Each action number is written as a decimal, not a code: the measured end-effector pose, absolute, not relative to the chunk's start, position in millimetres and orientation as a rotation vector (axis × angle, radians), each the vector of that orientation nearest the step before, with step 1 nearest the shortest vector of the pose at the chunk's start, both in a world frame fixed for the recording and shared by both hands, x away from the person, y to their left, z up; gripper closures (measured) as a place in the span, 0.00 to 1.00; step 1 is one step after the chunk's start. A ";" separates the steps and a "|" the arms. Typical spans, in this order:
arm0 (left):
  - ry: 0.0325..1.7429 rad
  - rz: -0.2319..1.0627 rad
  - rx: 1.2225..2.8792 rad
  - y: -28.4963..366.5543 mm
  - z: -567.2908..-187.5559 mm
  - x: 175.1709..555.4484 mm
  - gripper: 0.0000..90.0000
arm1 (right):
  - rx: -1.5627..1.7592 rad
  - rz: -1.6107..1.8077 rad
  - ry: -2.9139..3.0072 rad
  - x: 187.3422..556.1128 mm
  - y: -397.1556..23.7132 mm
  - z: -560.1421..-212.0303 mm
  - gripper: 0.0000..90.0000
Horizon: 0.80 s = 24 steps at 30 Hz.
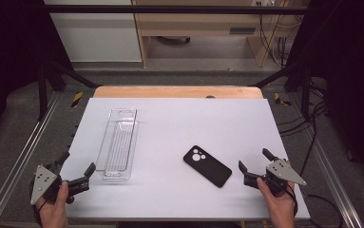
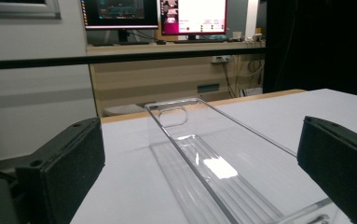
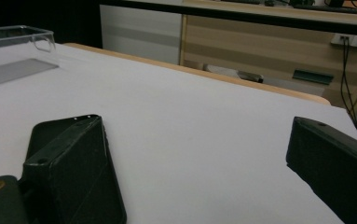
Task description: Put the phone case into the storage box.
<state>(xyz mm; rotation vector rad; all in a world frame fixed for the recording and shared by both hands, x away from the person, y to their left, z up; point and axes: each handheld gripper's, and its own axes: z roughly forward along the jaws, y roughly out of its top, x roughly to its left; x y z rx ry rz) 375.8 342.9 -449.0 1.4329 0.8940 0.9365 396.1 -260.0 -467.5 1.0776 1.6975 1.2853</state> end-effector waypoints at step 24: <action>0.896 0.923 1.470 340.1 -452.2 378.0 0.00 | 1.088 1.072 2.027 424.0 -232.1 -435.7 0.12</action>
